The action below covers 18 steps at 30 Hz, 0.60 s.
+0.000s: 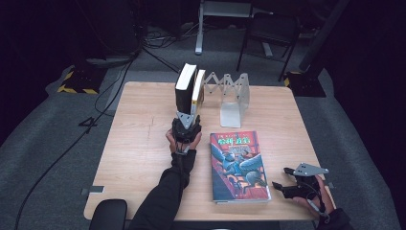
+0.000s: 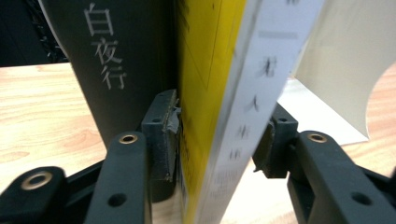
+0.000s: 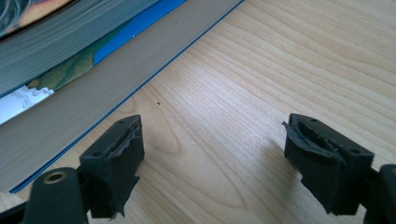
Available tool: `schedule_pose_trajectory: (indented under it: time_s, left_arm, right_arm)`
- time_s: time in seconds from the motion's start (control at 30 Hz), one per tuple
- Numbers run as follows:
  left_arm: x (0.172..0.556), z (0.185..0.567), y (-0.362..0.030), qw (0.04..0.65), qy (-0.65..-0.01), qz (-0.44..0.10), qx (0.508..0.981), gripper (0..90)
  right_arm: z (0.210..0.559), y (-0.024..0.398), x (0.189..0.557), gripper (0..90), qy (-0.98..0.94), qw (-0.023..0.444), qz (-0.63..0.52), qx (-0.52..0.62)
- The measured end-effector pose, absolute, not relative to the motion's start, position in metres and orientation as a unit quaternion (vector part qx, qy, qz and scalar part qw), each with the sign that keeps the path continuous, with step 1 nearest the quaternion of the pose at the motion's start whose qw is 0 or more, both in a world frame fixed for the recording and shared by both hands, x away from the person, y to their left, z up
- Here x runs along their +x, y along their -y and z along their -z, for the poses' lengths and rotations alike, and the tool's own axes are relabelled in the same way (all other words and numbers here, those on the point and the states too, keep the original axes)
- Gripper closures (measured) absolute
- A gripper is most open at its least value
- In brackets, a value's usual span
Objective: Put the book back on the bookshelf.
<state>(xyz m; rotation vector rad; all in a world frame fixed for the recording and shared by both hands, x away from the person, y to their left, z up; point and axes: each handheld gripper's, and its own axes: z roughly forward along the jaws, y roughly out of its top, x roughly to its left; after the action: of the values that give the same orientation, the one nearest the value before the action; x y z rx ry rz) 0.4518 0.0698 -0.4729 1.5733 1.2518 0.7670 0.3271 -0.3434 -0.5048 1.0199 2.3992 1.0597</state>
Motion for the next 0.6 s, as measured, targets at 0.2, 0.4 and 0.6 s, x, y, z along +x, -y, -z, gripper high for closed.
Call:
schedule_pose_trajectory:
  time_s: [0.2, 0.4, 0.6]
  left_arm:
    - [0.438, 0.478, -0.078, 0.492, -0.493, -0.288, 0.657, 49.7]
    - [0.425, 0.476, -0.08, 0.496, -0.469, -0.299, 0.667, 56.3]
    - [0.423, 0.476, -0.081, 0.501, -0.461, -0.302, 0.668, 73.7]
  right_arm:
    - [0.505, 0.343, 0.327, 19.9, -0.841, 0.163, -0.371, 0.357]
    - [0.505, 0.343, 0.327, 19.9, -0.841, 0.163, -0.372, 0.357]
    - [0.505, 0.344, 0.327, 19.9, -0.841, 0.162, -0.372, 0.357]
